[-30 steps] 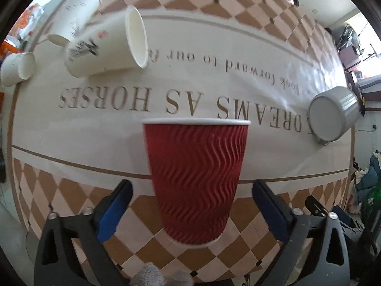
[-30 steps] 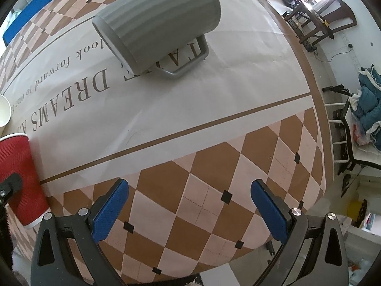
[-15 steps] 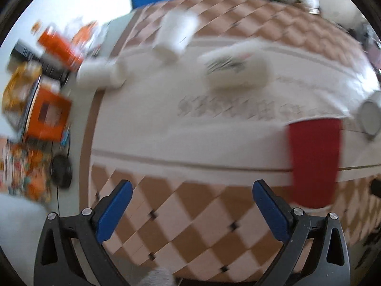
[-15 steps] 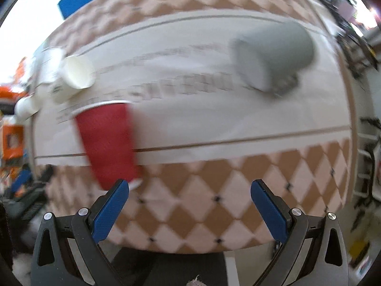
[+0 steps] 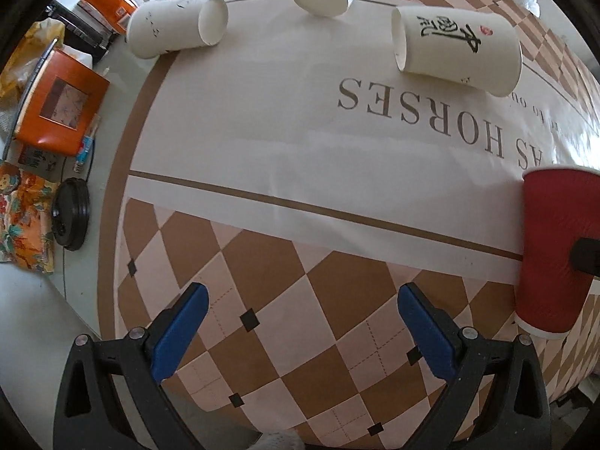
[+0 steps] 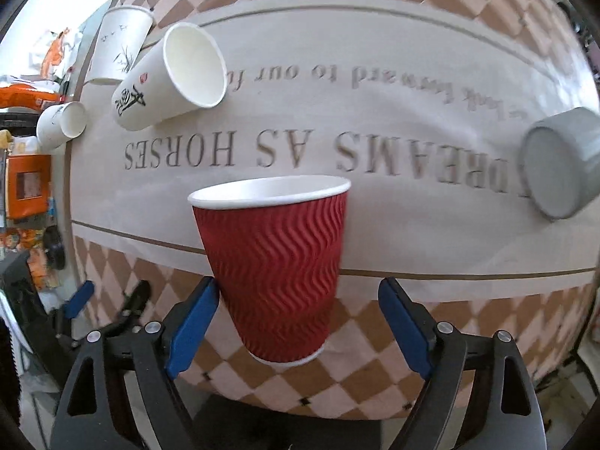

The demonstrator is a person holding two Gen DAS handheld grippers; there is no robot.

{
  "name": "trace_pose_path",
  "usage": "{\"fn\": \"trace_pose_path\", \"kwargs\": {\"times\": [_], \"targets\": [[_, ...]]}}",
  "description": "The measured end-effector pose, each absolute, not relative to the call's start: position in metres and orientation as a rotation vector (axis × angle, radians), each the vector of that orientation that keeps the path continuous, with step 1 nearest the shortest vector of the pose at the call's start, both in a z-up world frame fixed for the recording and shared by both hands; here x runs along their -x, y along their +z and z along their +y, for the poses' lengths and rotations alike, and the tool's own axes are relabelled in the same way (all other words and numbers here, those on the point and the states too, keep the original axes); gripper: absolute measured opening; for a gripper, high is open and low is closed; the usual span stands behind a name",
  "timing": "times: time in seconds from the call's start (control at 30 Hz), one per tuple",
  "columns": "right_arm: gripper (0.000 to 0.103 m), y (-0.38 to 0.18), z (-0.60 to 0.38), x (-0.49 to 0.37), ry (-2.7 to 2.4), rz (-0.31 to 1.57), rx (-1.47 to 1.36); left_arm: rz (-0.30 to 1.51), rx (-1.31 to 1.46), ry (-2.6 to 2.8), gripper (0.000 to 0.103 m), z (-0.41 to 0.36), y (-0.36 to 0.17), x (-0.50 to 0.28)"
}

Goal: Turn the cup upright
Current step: 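Rotate the red cup upright in the right tool, opening facing up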

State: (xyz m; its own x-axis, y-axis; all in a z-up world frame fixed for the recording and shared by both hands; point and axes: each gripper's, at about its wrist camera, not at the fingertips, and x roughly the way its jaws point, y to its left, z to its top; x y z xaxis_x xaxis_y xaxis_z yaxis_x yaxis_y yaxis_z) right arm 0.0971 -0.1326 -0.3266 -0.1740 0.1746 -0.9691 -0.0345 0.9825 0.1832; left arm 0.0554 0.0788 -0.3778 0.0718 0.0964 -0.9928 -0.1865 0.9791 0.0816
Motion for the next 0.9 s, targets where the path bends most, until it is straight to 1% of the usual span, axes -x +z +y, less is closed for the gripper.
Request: {"fn": "trace_pose_path", "kwargs": {"times": [0.03, 0.07, 0.1, 0.23, 0.4, 0.57, 0.7, 0.8, 0.9], "targets": [[0.088, -0.330, -0.130, -0.098, 0.197, 1.744, -0.109, 1.489, 0.072, 0.211, 0.103, 0.079, -0.380, -0.056], [0.084, -0.332, -0.127, -0.099, 0.204, 1.749, -0.107, 1.493, 0.072, 0.210, 0.103, 0.079, -0.382, -0.056], [0.075, -0.334, -0.123, -0.100, 0.214, 1.753, -0.104, 1.497, 0.074, 0.211, 0.103, 0.080, -0.382, -0.055], [0.074, -0.336, -0.117, -0.101, 0.217, 1.731, -0.086, 1.501, 0.083, 0.210, 0.103, 0.084, -0.384, -0.057], [0.074, -0.329, -0.138, -0.096, 0.189, 1.643, -0.152, 1.498, 0.079, 0.206, 0.103, 0.072, -0.376, -0.063], [0.074, -0.307, -0.159, -0.097, 0.140, 1.469, -0.196, 1.478, 0.100, 0.185, 0.103, 0.060, -0.368, -0.075], [0.073, -0.289, -0.170, -0.097, 0.089, 1.270, -0.188, 1.447, 0.100, 0.180, 0.103, 0.053, -0.366, -0.091], [0.073, -0.282, -0.175, -0.100, 0.074, 1.156, -0.187, 1.438, 0.103, 0.174, 0.103, 0.048, -0.365, -0.104], [0.073, -0.288, -0.173, -0.105, 0.046, 1.060, -0.150, 1.430, 0.087, 0.176, 0.103, 0.045, -0.364, -0.113]]}}
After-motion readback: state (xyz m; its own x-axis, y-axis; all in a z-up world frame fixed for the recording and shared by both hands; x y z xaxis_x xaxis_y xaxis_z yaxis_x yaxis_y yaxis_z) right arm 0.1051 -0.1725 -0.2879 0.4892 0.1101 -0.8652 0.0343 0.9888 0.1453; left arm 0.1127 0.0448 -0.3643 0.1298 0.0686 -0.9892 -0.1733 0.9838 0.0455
